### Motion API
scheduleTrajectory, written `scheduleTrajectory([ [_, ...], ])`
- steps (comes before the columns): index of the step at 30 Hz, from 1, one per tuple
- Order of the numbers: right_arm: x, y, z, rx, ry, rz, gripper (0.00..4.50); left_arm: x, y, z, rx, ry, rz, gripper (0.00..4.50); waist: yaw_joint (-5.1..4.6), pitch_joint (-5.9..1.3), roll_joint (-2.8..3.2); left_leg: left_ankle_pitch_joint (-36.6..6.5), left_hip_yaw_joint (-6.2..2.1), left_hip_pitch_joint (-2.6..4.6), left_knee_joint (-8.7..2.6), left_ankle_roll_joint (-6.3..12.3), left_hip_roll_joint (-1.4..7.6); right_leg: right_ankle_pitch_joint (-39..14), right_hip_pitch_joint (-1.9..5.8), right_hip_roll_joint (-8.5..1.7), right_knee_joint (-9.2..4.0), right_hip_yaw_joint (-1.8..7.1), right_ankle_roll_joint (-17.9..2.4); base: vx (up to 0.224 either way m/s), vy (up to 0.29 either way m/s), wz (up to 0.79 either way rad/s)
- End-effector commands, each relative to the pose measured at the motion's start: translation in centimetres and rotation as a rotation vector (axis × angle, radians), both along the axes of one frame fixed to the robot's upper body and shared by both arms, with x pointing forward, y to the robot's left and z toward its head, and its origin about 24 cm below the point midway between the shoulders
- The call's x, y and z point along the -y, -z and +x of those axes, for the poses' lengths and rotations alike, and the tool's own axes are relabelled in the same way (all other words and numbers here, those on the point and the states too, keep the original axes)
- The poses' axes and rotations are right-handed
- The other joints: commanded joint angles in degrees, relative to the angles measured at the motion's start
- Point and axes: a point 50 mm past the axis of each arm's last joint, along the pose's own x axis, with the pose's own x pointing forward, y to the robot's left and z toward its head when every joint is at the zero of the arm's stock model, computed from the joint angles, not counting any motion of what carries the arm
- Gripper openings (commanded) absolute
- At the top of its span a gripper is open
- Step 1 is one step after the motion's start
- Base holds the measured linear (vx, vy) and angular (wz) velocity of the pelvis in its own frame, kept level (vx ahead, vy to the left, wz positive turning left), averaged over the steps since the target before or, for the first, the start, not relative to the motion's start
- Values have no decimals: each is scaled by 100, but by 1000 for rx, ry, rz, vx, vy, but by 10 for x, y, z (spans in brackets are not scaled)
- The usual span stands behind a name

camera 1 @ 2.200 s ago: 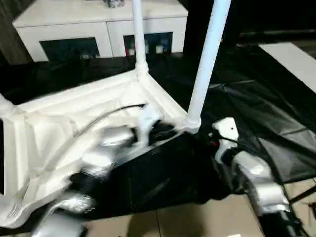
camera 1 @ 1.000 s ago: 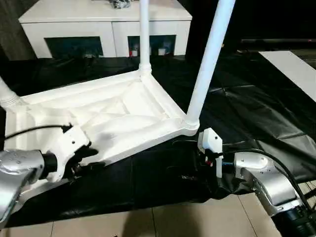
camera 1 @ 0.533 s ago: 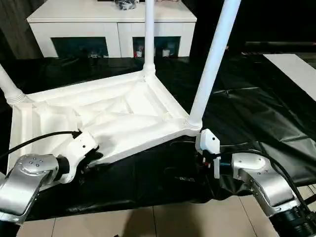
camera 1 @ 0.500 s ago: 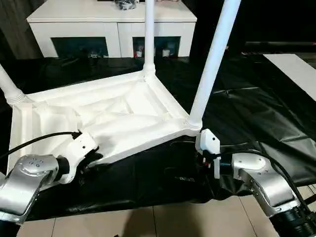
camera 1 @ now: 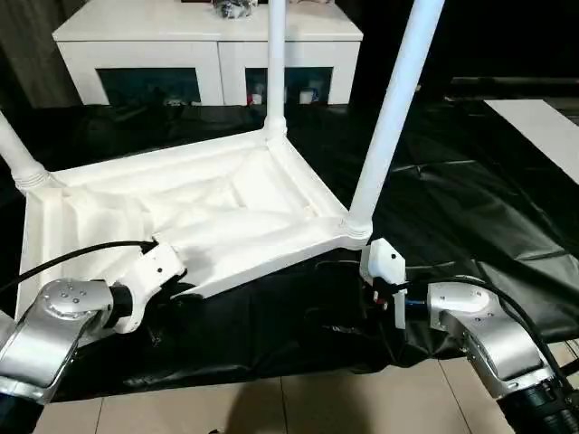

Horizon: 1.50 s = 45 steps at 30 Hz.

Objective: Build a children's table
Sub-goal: Rotate table base

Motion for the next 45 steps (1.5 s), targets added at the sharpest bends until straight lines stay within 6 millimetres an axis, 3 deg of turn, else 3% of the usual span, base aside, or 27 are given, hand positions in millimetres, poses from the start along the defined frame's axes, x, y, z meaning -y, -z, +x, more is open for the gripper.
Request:
scheduleTrajectory([
  [1, 0, -3, -3, 23, -18, -3, 386, 5, 2, 5, 14, 23, 13, 46, 0, -344, 74, -1335, -19, 65, -459, 74, 132, -892, 244, -181, -340, 169, -1213, 0, 0, 0],
  [7, 3, -2, -1, 24, 8, -5, 386, 14, 5, 19, 87, 119, 36, 21, 6, -337, 79, -1552, -19, 84, -464, 18, 131, -1129, 232, -190, -370, 176, -1156, 0, 0, 0],
  [8, 4, -1, -1, 24, 16, -7, 386, 18, 5, 24, 108, 154, 43, 16, 26, -332, 151, -1624, -37, 88, -474, -21, 121, -1301, 227, -202, -396, 180, -1078, 0, 0, 0],
  [9, 4, -1, -1, 24, 16, -7, 386, 18, 5, 24, 108, 154, 43, 16, 11, -326, 128, -1703, -24, 102, -479, -49, 128, -1334, 217, -192, -412, 179, -1064, 0, 0, 0],
  [10, 5, 0, -1, 23, 23, -7, 386, 23, 5, 29, 134, 186, 44, 5, 11, -316, 115, -1775, -31, 92, -484, -66, 118, -1406, 229, -190, -423, 178, -1042, 0, 0, 0],
  [11, 6, 0, -2, 22, 30, -8, 386, 29, 5, 35, 156, 214, 42, 5, 35, -321, 146, -1886, -14, 149, -472, -77, 118, -1521, 189, -190, -454, 186, -1018, 0, 0, 0],
  [14, 10, 2, -5, 21, 48, -16, 386, 52, 3, 53, 219, 297, 38, 5, 106, -347, 178, -1895, -9, 175, -456, -113, 132, -1470, 192, -206, -448, 204, -1065, 0, 0, 0],
  [15, 10, 2, -5, 21, 48, -16, 386, 52, 3, 53, 219, 297, 38, 5, 115, -350, 172, -1813, -10, 159, -456, -97, 131, -1405, 203, -205, -442, 203, -1073, 0, 0, 0],
  [16, 11, 2, -5, 21, 56, -17, 386, 61, 1, 58, 240, 324, 32, 5, 123, -356, 204, -1754, -16, 140, -456, -105, 138, -1324, 217, -215, -419, 203, -1093, 0, 0, 0],
  [18, 12, 2, -5, 22, 64, -19, 386, 72, -1, 64, 267, 355, 28, 5, 160, -390, 187, -1520, -9, 125, -433, -57, 146, -1045, 232, -221, -389, 200, -1141, 0, 0, 0],
  [19, 13, 2, -5, 23, 67, -20, 386, 76, -1, 65, 276, 365, 28, 5, 166, -401, 244, -1418, -24, 103, -427, -56, 149, -899, 248, -230, -361, 196, -1170, 0, 0, 0],
  [20, 14, 2, -6, 24, 74, -22, 386, 87, -4, 70, 306, 401, 24, 5, 192, -405, 234, -1331, -8, 91, -406, -1, 132, -751, 249, -206, -383, 181, -1169, 0, 0, 0],
  [21, 15, 2, -6, 25, 79, -24, 386, 98, -6, 75, 336, 430, 16, 5, 203, -418, 269, -1288, -15, 83, -400, -5, 137, -648, 260, -218, -346, 184, -1200, 0, 0, 0],
  [22, 15, 2, -6, 25, 79, -24, 386, 98, -6, 75, 336, 430, 16, 5, 201, -411, 243, -1235, -13, 56, -404, 31, 126, -608, 275, -208, -369, 182, -1180, 0, 0, 0],
  [23, 16, 2, -7, 27, 87, -26, 386, 116, -12, 80, 378, 474, -10, 5, 242, -430, 237, -1167, -16, 60, -390, 50, 137, -451, 282, -225, -340, 179, -1216, 0, 0, 0],
  [25, 17, 2, -8, 28, 93, -28, 386, 129, -17, 84, 408, 501, -30, 5, 272, -443, 250, -1128, -6, 68, -374, 85, 133, -391, 277, -226, -340, 173, -1240, 0, 0, 0],
  [26, 17, 2, -8, 28, 97, -30, 386, 139, -21, 86, 432, 519, -41, 5, 292, -455, 320, -1024, -27, 34, -363, 120, 137, -246, 296, -243, -304, 168, -1272, 0, 0, 0],
  [28, 18, 2, -9, 28, 99, -31, 386, 145, -22, 88, 449, 527, -48, 5, 280, -446, 262, -1040, -18, 24, -358, 156, 134, -212, 303, -232, -324, 161, -1268, 0, 0, 0],
  [29, 18, 3, -10, 28, 104, -32, 386, 159, -25, 90, 484, 556, -56, 5, 289, -456, 267, -947, -7, 17, -339, 220, 119, -132, 300, -229, -329, 162, -1284, 0, 0, 0],
  [30, 18, 3, -10, 28, 104, -32, 386, 159, -25, 90, 484, 556, -56, 5, 303, -472, 290, -921, -3, 31, -321, 264, 125, -68, 294, -232, -325, 159, -1307, 0, 0, 0],
  [32, 18, 3, -12, 27, 108, -33, 386, 172, -27, 91, 515, 587, -58, 5, 299, -469, 269, -710, -21, -54, -314, 371, 116, 90, 336, -245, -293, 145, -1326, 0, 0, 0],
  [33, 18, 3, -12, 27, 110, -33, 386, 176, -27, 92, 530, 597, -50, 5, 305, -471, 304, -777, -11, -29, -301, 414, 114, -25, 308, -241, -331, 141, -1279, 0, 0, 0],
  [40, 18, 3, -13, 28, 115, -35, 386, 179, -27, 101, 593, 537, 10, 5, 250, -467, 296, -780, -44, -80, -314, 480, 121, -163, 356, -261, -326, 118, -1249, 0, 0, 0],
  [42, 18, 3, -14, 27, 117, -37, 386, 170, -26, 106, 554, 479, 25, 54, 222, -461, 301, -841, -40, -73, -319, 467, 119, -268, 343, -263, -345, 116, -1260, 0, 0, 0],
  [45, 17, 4, -13, 27, 117, -39, 386, 155, -26, 109, 519, 425, -5, 73, 160, -454, 282, -850, -43, -84, -322, 477, 119, -251, 349, -255, -338, 112, -1314, 0, 0, 0],
])
